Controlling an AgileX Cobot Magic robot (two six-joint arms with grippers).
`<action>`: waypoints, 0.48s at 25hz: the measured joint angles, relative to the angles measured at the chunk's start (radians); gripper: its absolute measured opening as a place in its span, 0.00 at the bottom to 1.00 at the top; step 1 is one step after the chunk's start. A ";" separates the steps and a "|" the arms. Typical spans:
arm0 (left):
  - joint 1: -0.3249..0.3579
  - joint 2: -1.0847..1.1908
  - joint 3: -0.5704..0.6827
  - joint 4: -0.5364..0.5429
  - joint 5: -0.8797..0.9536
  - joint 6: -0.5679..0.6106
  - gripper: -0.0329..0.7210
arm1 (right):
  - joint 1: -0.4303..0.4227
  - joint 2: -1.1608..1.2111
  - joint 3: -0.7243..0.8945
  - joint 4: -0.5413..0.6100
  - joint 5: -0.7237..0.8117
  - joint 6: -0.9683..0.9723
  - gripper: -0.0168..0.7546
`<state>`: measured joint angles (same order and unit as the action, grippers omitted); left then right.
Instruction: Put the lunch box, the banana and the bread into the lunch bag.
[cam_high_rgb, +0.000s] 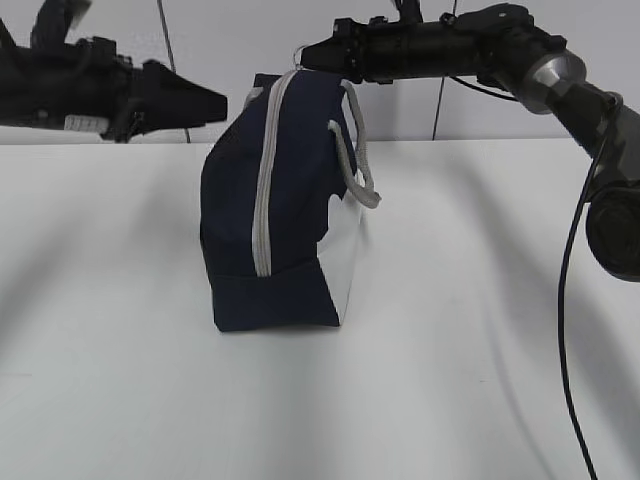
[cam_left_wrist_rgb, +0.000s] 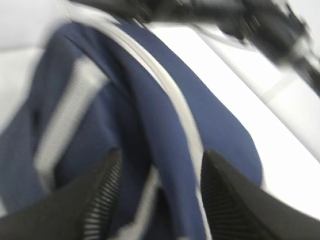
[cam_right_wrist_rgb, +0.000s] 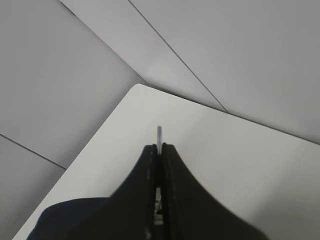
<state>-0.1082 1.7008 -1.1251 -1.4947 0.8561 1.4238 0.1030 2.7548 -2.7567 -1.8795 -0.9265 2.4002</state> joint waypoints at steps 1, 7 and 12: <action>0.000 -0.007 -0.002 -0.032 -0.051 -0.015 0.54 | 0.000 0.000 0.000 0.000 0.000 0.000 0.00; -0.007 0.017 -0.120 -0.079 -0.197 -0.167 0.54 | 0.000 0.000 -0.002 0.000 0.000 0.000 0.00; -0.048 0.103 -0.280 0.038 -0.203 -0.372 0.54 | 0.000 0.000 -0.002 0.000 0.000 0.000 0.00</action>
<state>-0.1561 1.8033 -1.4046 -1.4564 0.6536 1.0514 0.1030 2.7548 -2.7582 -1.8795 -0.9265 2.4002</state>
